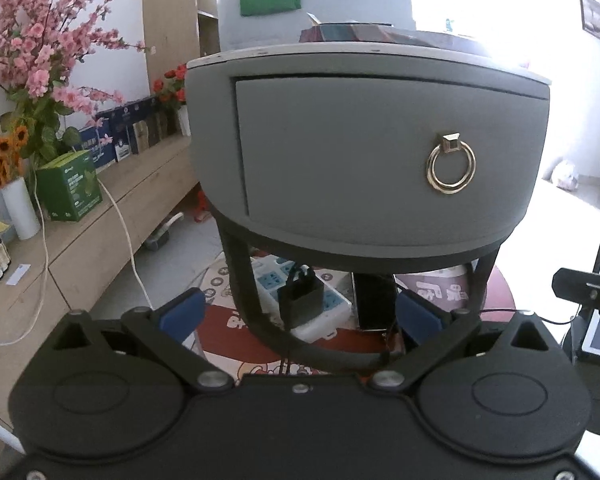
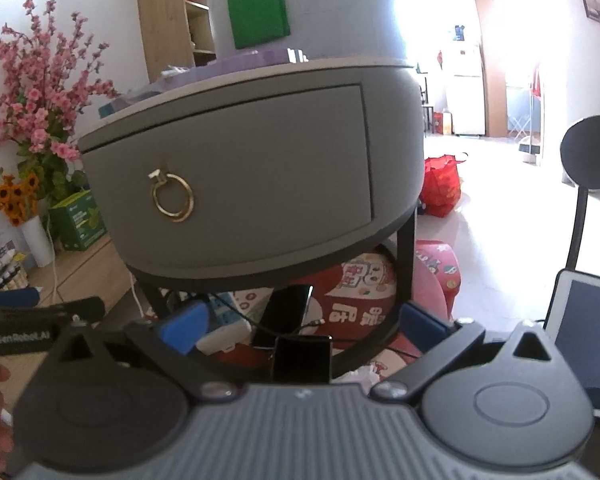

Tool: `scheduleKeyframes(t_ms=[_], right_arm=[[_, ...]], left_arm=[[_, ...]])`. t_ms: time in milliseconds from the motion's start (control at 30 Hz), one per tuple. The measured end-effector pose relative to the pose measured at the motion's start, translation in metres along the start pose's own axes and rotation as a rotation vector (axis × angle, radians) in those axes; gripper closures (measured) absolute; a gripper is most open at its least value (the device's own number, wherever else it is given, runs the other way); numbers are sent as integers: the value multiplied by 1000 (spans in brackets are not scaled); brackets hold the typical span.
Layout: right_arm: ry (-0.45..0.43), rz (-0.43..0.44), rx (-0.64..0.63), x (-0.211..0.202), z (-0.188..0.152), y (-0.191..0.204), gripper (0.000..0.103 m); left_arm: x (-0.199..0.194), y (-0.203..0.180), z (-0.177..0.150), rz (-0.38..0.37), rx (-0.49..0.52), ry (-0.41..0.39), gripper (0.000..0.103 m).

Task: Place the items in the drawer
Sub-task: 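Move the right tool toward the gold ring pull of the grey drawer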

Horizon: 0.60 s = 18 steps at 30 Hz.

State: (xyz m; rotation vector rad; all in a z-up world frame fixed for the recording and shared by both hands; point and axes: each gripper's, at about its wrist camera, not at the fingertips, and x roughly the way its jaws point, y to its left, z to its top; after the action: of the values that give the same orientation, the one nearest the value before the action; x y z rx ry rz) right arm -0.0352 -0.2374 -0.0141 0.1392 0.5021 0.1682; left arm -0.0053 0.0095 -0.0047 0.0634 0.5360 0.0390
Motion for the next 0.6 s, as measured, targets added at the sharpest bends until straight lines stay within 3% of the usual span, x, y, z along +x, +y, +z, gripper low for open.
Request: scheduleKeyframes(t_ms=[133,233,400,600], right_arm=[[-9,-4,6,1,-1,0,1],[-26,0,-5,0,0,2,1],[-54,2,-29,1,0,4,1],[-65,24,-20,3,0,1,1]], left_arm=[[0,4,1,-17,-13,-38,0],[11,5,6,-60,-30,23,0],[11,2,5,-56,-11,-33,0],[19,1,18,-97,-12,-30,0]])
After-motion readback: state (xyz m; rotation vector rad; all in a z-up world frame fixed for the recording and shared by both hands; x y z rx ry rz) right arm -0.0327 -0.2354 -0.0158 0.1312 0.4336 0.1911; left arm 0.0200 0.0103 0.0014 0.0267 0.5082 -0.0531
